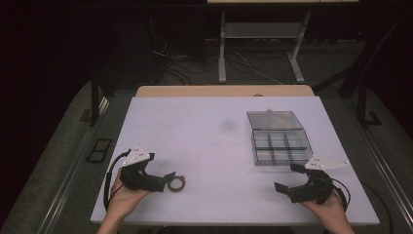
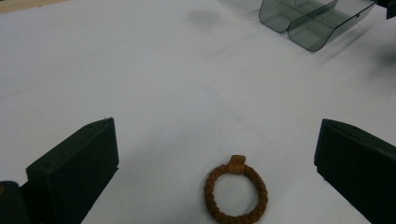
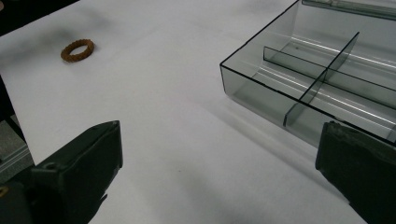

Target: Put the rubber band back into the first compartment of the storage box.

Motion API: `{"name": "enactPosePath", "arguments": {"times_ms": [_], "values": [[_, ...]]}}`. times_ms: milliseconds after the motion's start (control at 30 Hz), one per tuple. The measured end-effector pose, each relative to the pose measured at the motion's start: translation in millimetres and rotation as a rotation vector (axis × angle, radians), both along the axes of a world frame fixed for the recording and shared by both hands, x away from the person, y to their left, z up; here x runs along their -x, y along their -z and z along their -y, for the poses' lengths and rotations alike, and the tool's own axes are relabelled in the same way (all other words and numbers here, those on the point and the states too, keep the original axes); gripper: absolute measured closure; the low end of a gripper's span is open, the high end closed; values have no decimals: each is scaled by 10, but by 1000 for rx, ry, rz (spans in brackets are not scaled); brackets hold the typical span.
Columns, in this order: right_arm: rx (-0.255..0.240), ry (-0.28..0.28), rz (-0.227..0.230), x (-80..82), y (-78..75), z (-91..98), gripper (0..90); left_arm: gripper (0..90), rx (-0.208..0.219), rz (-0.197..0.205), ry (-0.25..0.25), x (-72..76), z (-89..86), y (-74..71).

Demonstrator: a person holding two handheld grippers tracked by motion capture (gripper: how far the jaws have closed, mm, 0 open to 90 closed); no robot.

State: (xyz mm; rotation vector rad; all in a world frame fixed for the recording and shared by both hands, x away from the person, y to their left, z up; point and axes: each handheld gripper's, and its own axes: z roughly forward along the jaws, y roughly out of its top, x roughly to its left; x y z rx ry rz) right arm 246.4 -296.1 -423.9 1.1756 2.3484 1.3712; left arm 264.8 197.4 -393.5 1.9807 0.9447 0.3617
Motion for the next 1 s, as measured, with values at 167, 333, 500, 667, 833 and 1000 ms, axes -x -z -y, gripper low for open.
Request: {"name": "enactPosePath", "arguments": {"times_ms": [167, 333, 500, 667, 833, 1000], "values": [[1, 3, 3, 1, 0, 5, 8, 0, -29, -28, 0, -68, -13, 55], [5, -1, -6, -5, 4, 4, 8, 0, -58, -53, 1, -127, -18, 114], [13, -2, -6, -7, 10, -4, 8, 0, -76, -76, 9, -184, -17, 168], [12, -2, -8, -4, 10, -6, 8, 0, -103, -90, 25, -209, 13, 194], [12, -3, -15, -4, 10, -12, 8, 0, -138, -113, 47, -231, 40, 224], [12, -5, -20, -3, 11, -19, 8, 0, -173, -140, 70, -255, 51, 252]]}}
